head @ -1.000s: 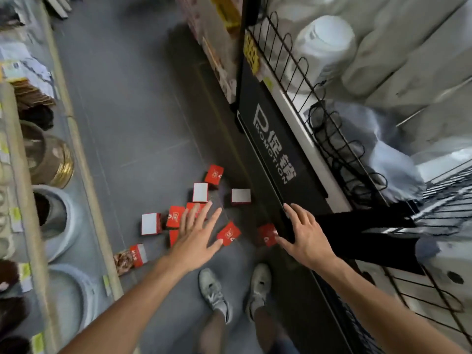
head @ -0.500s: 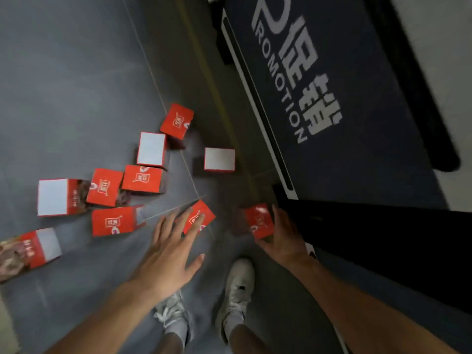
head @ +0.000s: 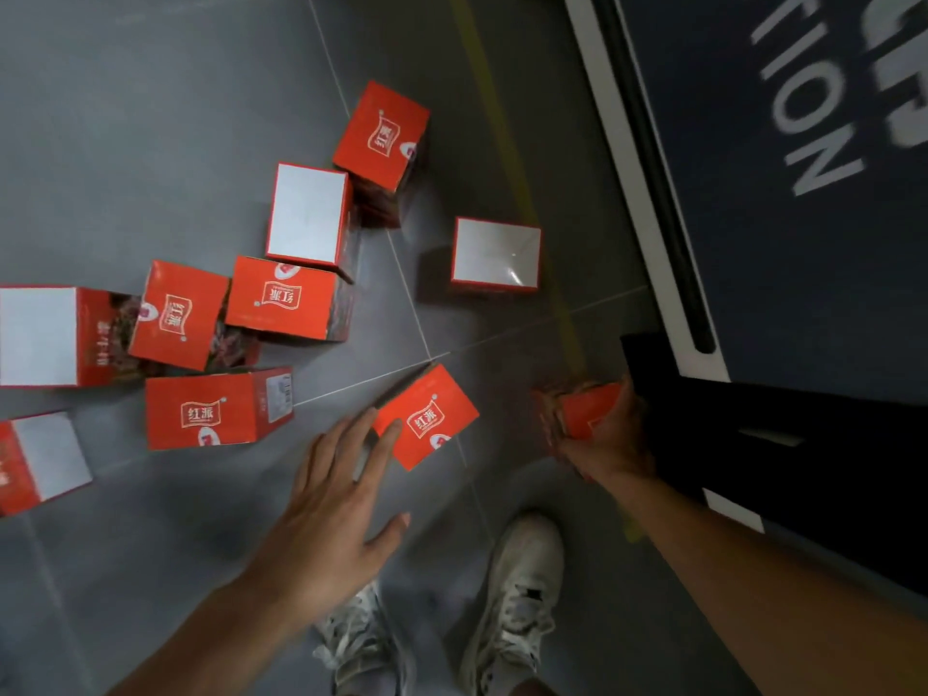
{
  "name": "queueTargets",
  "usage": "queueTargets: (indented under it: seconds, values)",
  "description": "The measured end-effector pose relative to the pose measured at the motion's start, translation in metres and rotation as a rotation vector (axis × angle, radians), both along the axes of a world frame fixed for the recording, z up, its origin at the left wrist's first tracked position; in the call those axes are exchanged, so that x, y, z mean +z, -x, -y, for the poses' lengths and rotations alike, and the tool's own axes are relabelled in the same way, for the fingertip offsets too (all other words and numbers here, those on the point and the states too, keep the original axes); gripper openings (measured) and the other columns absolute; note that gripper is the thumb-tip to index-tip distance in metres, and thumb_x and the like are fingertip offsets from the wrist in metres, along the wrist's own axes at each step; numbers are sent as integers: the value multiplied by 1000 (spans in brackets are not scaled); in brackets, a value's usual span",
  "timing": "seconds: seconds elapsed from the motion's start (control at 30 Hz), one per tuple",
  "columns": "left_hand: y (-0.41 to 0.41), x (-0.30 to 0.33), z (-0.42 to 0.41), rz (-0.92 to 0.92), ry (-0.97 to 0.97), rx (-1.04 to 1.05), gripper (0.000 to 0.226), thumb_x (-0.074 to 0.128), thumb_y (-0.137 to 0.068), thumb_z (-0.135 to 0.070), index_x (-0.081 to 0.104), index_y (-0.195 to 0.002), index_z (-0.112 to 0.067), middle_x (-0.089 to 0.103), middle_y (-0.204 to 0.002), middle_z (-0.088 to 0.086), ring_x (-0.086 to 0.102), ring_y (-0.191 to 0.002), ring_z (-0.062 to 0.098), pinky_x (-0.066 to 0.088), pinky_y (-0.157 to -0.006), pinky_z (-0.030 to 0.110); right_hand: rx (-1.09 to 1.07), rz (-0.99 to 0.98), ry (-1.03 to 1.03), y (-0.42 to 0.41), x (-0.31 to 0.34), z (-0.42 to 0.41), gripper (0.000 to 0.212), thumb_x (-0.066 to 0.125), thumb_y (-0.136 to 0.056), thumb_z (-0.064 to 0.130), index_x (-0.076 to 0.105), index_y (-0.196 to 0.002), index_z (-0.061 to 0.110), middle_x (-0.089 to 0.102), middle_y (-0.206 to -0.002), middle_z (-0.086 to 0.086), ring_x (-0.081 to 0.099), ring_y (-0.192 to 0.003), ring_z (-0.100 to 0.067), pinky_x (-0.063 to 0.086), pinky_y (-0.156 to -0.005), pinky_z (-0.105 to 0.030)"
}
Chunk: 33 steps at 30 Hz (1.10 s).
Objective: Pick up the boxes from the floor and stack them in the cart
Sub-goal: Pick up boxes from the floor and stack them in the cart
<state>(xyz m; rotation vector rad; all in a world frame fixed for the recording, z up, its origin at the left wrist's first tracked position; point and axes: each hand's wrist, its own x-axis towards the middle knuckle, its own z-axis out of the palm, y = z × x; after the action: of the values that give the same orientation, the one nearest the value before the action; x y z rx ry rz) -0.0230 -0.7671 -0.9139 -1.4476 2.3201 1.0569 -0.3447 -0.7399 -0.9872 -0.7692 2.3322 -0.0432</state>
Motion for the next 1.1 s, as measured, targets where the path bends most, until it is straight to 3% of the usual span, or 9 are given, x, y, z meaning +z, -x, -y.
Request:
queueTargets:
  seconds: [0.1, 0.2, 0.33, 0.47, 0.67, 0.73, 0.83, 0.9, 1.1]
  values:
    - [-7, -4, -3, 36, -23, 30, 88, 40, -81, -62, 23, -156, -19, 24, -161, 7, 22, -147, 30, 20, -119, 41, -3, 16, -20, 4, 4, 0, 114, 95, -58, 36, 29, -150, 17, 43, -144, -15, 50, -127, -39, 43, -101, -45]
    - [-3, 0, 0, 74, -71, 82, 95, 40, -77, -65, 23, -157, -17, 23, -161, 8, 24, -146, 33, 26, -119, 47, 45, 55, -20, 0, 24, -5, 119, 97, -52, 39, 30, -149, 21, 45, -143, -12, 53, -123, -36, 49, -99, -49]
    - [18, 4, 20, 84, -101, 151, 104, 52, -70, -66, 21, -156, -17, 25, -160, 8, 26, -146, 32, 26, -119, 44, 105, 83, 18, -7, 51, -10, 122, 93, -48, 59, 28, -148, 32, 51, -141, -2, 58, -119, -28, 53, -93, -49]
    - [48, -10, 42, 87, -144, 238, 122, 79, -65, -59, 9, -158, -21, 18, -162, 8, 15, -149, 26, 16, -120, 36, 156, 84, 85, -14, 65, -10, 119, 95, -50, 48, 29, -148, 31, 51, -143, -2, 57, -122, -28, 52, -96, -45]
    - [85, -54, 47, 253, -173, 233, 158, 84, -44, -71, -25, -151, -30, -1, -164, 15, 3, -152, 36, 17, -121, 53, 205, 95, 115, -24, 56, -13, 111, 92, -58, 36, 31, -151, 28, 52, -144, 0, 56, -122, -26, 47, -93, -34]
    - [94, -64, 45, 271, -163, 240, 151, 88, -51, -62, -20, -152, -32, 1, -164, 14, 7, -152, 36, 19, -119, 52, 208, 106, 119, -27, 50, -14, 109, 91, -59, 36, 32, -151, 29, 51, -144, 2, 56, -123, -24, 46, -92, -32]
    - [92, -76, 40, 232, -71, 285, 122, 89, -60, -42, 12, -155, -27, 37, -152, 12, 38, -139, 32, 33, -110, 45, 227, 127, 103, -30, 44, -16, 109, 91, -60, 35, 31, -151, 30, 51, -145, 2, 55, -124, -24, 47, -95, -34]
    - [85, -74, 41, 181, -68, 333, 109, 89, -60, -36, 28, -149, -25, 51, -138, 7, 50, -125, 31, 39, -102, 42, 227, 128, 97, -31, 47, -16, 108, 90, -61, 33, 31, -151, 30, 50, -146, 2, 55, -125, -25, 48, -97, -36]
    - [57, 7, 54, 131, -116, 398, 101, 86, -56, -34, 33, -142, -28, 57, -122, 4, 57, -112, 31, 46, -87, 39, 199, 180, 81, -39, 105, -9, 108, 90, -59, 34, 30, -149, 33, 51, -142, 2, 55, -123, -23, 49, -100, -41]
